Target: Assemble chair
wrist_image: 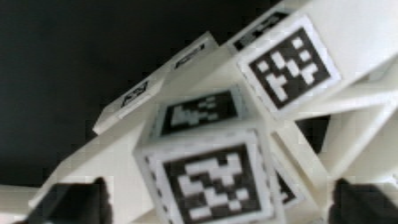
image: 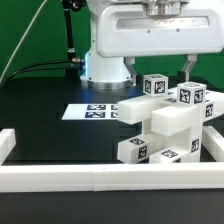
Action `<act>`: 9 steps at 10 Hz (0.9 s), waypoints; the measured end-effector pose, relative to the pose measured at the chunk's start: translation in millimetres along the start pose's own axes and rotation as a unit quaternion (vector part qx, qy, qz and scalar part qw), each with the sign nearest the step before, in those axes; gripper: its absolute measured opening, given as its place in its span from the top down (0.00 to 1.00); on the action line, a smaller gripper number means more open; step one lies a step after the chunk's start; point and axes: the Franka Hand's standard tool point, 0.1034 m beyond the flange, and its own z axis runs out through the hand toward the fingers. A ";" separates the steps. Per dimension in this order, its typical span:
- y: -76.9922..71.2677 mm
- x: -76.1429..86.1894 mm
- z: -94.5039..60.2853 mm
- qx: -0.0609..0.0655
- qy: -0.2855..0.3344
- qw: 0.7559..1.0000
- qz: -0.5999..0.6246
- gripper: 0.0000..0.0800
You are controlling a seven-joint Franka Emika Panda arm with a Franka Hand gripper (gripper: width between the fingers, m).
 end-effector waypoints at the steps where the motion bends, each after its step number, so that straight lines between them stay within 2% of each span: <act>1: -0.1 0.3 -0.2 0.000 0.000 1.000 0.003 0.36; 2: -0.4 0.7 -0.5 0.001 0.001 0.999 0.043 0.61; 3: -1.2 0.6 -0.3 0.002 0.001 0.995 0.102 0.64; 5: -1.9 1.0 -0.2 0.003 0.003 0.987 0.162 0.64; 7: -1.3 1.5 0.2 0.004 0.002 0.965 0.262 0.64; 9: 6.4 1.6 1.2 0.007 -0.002 0.934 0.358 0.64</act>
Offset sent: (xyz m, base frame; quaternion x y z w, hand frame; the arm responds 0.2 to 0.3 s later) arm -0.0059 0.0021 -0.0066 -0.0156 0.0038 0.1157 0.9932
